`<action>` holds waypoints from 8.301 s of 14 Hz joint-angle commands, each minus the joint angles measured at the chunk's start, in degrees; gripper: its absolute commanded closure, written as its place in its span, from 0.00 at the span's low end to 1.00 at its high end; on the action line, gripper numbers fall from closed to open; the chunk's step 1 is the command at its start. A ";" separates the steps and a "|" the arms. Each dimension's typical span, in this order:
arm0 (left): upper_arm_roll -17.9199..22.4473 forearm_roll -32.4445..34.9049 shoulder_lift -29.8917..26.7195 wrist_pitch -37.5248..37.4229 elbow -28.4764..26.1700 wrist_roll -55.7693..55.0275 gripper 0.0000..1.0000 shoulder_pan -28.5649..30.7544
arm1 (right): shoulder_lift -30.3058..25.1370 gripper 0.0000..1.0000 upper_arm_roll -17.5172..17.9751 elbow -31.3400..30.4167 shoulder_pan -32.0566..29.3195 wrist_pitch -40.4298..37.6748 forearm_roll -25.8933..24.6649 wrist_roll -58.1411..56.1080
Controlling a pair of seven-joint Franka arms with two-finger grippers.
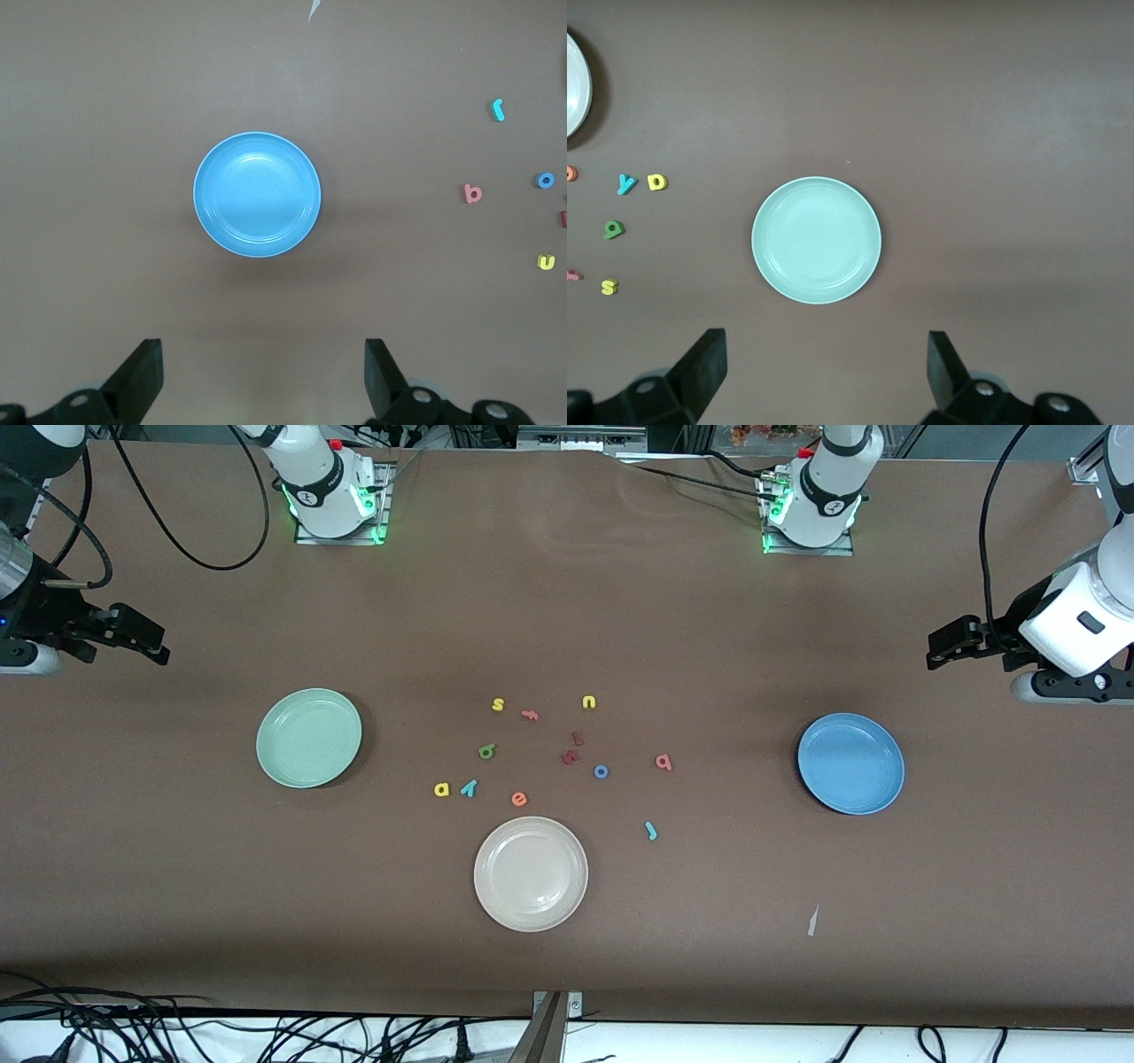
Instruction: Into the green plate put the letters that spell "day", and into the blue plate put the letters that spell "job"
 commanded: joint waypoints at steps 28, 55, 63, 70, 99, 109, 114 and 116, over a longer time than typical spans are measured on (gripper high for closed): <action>-0.15 1.31 -0.51 -0.64 0.01 0.84 0.00 -0.01 | -0.19 0.00 -0.29 0.24 -0.18 -1.05 0.49 -0.01; -0.15 1.22 -0.51 -0.90 0.01 0.93 0.00 -0.09 | -0.19 0.00 -0.20 0.16 -0.18 -1.13 0.49 -0.45; -0.15 1.31 -0.51 -0.90 0.10 0.93 0.00 -0.09 | -0.19 0.00 -0.20 0.16 -0.18 -1.14 0.58 -0.45; -0.15 1.22 -0.51 -0.81 0.10 0.93 0.00 -0.09 | -0.19 0.00 -0.20 0.25 -0.27 -1.14 0.58 -0.45; -0.15 -1.33 1.34 -0.81 0.28 -1.35 0.00 -1.58 | -0.28 0.00 -0.11 0.16 -0.18 -1.22 1.02 -0.10; -1.02 -2.91 1.77 -0.38 -0.25 -5.21 0.00 -2.99 | 8.93 0.00 0.33 1.04 5.27 0.79 2.16 3.32; -1.03 -3.79 5.98 5.24 -0.86 -14.17 0.00 -8.96 | 20.53 0.00 0.41 0.95 14.38 13.42 2.07 18.68; -1.03 -3.88 8.62 8.84 -1.48 -18.56 0.00 -11.94 | 24.49 0.00 0.33 1.04 19.13 18.18 1.11 30.77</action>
